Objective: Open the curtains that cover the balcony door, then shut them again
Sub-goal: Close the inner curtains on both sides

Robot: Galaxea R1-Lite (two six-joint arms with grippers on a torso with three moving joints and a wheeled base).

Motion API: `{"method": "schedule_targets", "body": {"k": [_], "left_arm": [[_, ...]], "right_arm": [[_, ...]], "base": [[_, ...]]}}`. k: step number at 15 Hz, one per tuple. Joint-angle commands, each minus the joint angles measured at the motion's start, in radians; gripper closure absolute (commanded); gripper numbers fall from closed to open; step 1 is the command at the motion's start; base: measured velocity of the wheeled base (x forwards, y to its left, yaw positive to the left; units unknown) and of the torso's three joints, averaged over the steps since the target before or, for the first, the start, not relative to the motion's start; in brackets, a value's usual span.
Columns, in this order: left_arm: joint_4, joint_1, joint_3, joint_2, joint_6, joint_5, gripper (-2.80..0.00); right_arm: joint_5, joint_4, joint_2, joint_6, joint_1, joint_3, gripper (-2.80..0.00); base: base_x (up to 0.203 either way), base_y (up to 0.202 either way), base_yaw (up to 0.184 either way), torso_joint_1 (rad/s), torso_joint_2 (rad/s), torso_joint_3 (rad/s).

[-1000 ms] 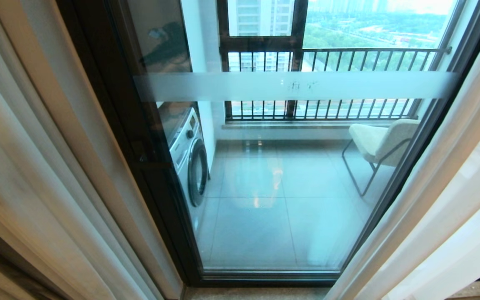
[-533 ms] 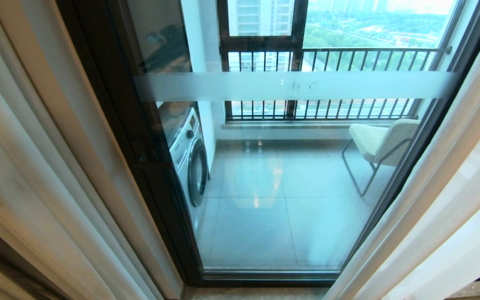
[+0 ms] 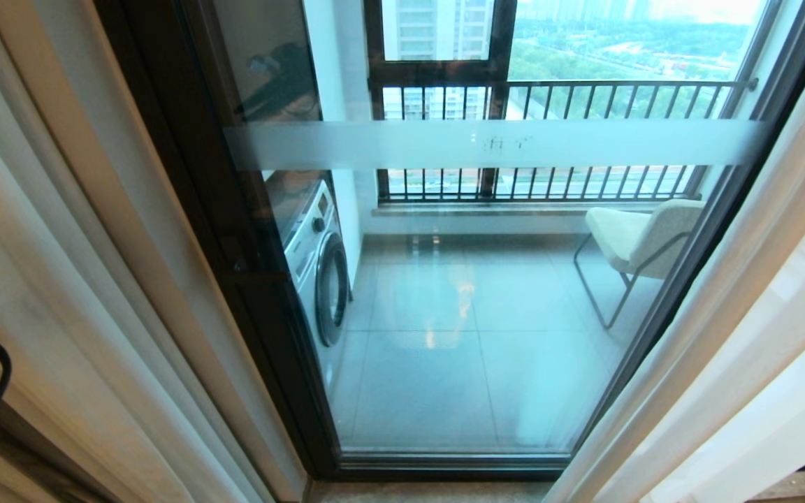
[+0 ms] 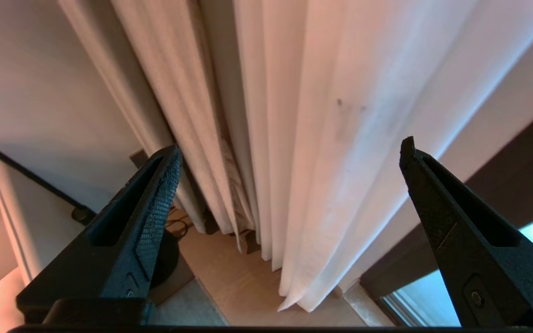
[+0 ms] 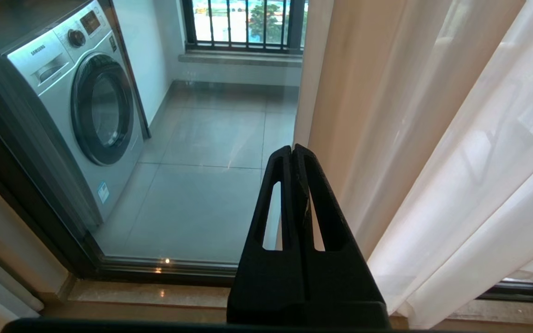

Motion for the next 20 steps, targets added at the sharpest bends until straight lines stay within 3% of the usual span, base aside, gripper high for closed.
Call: {"method": "schedule_targets", "body": {"k": [1,5,8,13,16,20], "left_arm": [[-0.024,-0.016,0.003,0.000,-0.001,-0.007,-2.80],[-0.104,-0.019,-0.035,0.035,-0.015,-0.059,-2.80],[-0.072,0.009,-0.130,0.082,-0.050,-0.081,-2.80],[-0.074,0.061,-0.277,0.193,-0.048,-0.096,-2.80],[-0.124,0.105,-0.308,0.233,-0.042,-0.173,-2.80],[-0.244,0.207,-0.335,0.295,0.017,-0.270,-2.80]], "right_arm": [[0.001,-0.001,0.015,0.000,0.000,0.000,0.00],[0.001,-0.001,0.026,0.000,-0.001,0.000,0.00],[0.001,-0.001,0.035,0.000,-0.001,0.000,0.00],[0.001,-0.001,0.048,0.000,0.000,0.000,0.00],[0.001,-0.001,0.051,0.000,0.002,0.000,0.00],[0.001,-0.001,0.054,0.000,0.002,0.000,0.00]], "base": [[0.000,0.000,0.000,0.000,0.00,0.000],[0.000,0.000,0.000,0.000,0.00,0.000],[0.000,0.000,0.000,0.000,0.00,0.000],[0.000,0.000,0.000,0.000,0.00,0.000],[0.000,0.000,0.000,0.000,0.00,0.000],[0.000,0.000,0.000,0.000,0.00,0.000]]}}
